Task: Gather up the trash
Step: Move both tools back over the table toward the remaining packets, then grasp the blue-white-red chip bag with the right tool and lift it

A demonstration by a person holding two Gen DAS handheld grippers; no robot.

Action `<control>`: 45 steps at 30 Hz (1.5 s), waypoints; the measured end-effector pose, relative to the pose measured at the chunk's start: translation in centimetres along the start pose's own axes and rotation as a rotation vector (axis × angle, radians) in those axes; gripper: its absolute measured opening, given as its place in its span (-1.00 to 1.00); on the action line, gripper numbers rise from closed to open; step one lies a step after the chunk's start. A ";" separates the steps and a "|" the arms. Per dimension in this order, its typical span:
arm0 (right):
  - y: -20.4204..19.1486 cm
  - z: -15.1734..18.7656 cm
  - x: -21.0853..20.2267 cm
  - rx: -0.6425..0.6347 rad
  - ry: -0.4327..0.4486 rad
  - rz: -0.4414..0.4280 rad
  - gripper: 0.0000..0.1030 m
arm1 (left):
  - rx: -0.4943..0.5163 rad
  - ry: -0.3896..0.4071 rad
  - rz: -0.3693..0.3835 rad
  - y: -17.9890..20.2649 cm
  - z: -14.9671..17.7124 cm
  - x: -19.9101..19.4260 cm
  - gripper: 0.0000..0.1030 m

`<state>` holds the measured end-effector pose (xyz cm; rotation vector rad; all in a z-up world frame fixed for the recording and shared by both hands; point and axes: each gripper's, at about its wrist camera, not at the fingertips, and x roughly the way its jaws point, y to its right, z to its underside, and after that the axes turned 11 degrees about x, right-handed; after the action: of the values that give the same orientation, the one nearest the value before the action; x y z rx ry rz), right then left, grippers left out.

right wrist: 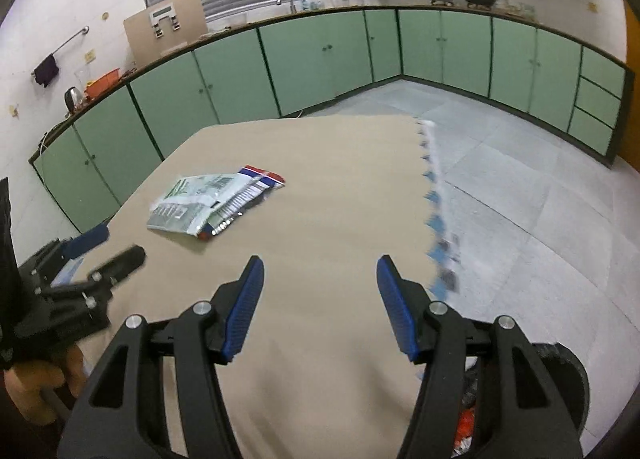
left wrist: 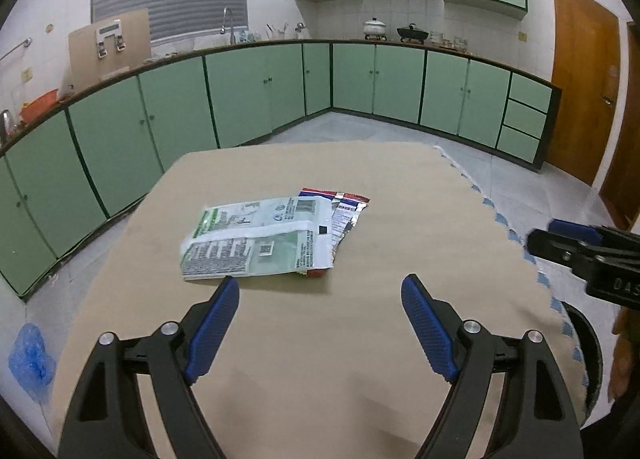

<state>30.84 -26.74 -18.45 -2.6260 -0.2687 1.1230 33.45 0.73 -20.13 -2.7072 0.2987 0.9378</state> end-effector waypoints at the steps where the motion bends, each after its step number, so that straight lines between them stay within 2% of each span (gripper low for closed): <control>1: -0.4 -0.1 0.5 0.001 -0.001 0.000 0.11 | 0.007 -0.003 0.000 0.1 0.1 0.7 0.59; 11: -1.0 -0.8 5.0 0.007 -0.026 0.005 0.11 | 0.051 -0.094 -0.024 -1.0 -0.8 7.6 0.58; 13: -1.7 -0.8 5.8 -0.003 -0.033 0.002 0.11 | 0.049 -0.116 -0.015 -1.2 -0.6 8.5 0.45; 14: -2.2 -0.9 6.3 -0.008 -0.037 -0.002 0.11 | 0.037 -0.125 0.007 -1.6 -0.5 8.9 0.12; 15: -2.7 -0.9 6.7 -0.013 -0.039 -0.003 0.11 | 0.022 -0.131 0.035 -1.9 -0.4 9.1 -0.31; 16: -2.9 -0.9 7.0 -0.016 -0.041 -0.006 0.12 | 0.003 -0.122 0.051 -2.4 -0.1 8.9 -0.47; 17: -3.3 -1.0 7.3 -0.021 -0.044 -0.009 0.12 | -0.010 -0.106 0.054 -2.9 0.0 8.7 -0.73; 18: -3.8 -1.0 7.7 -0.027 -0.045 -0.011 0.12 | -0.018 -0.097 0.059 -3.2 0.0 8.3 -0.89; 21: -5.0 -1.0 8.6 -0.034 -0.051 -0.020 0.12 | -0.033 -0.052 0.075 -4.3 0.4 7.1 -1.00; 28: -8.6 -0.5 10.9 -0.047 -0.081 -0.046 0.11 | -0.053 0.009 0.095 -6.7 1.2 4.6 -1.00; 31: -9.9 -0.2 11.3 -0.046 -0.083 -0.046 0.11 | -0.061 0.006 0.103 -8.0 1.4 4.8 -1.00; 33: -10.2 -0.3 11.1 -0.042 -0.072 -0.041 0.11 | -0.056 -0.034 0.123 -8.1 1.3 5.7 -0.96; 34: -10.1 -0.3 11.1 -0.044 -0.071 -0.037 0.11 | -0.058 -0.033 0.122 -8.1 1.4 5.9 -0.90; 35: -10.0 -0.5 11.1 -0.043 -0.069 -0.032 0.11 | -0.052 -0.026 0.114 -7.9 1.3 6.1 -0.51; 36: -9.8 -0.6 11.1 -0.041 -0.068 -0.028 0.11 | -0.047 -0.018 0.113 -7.7 1.4 6.0 -0.02; 37: -9.6 -0.8 11.1 -0.038 -0.068 -0.024 0.11 | -0.044 0.005 0.095 -7.6 1.4 5.8 0.13; 38: -9.4 -0.9 11.2 -0.038 -0.066 -0.021 0.11 | -0.040 0.011 0.087 -7.6 1.4 5.8 0.20; 42: -9.3 -1.3 11.8 -0.031 -0.070 -0.020 0.12 | -0.040 -0.001 0.083 -8.0 1.6 6.0 0.20; 45: -9.9 -1.2 12.8 -0.035 -0.078 -0.021 0.16 | -0.055 0.005 0.052 -9.3 2.0 5.5 0.20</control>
<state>39.81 -14.05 -23.21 -2.6059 -0.3341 1.2267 39.11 9.52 -23.48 -2.7644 0.3516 0.9671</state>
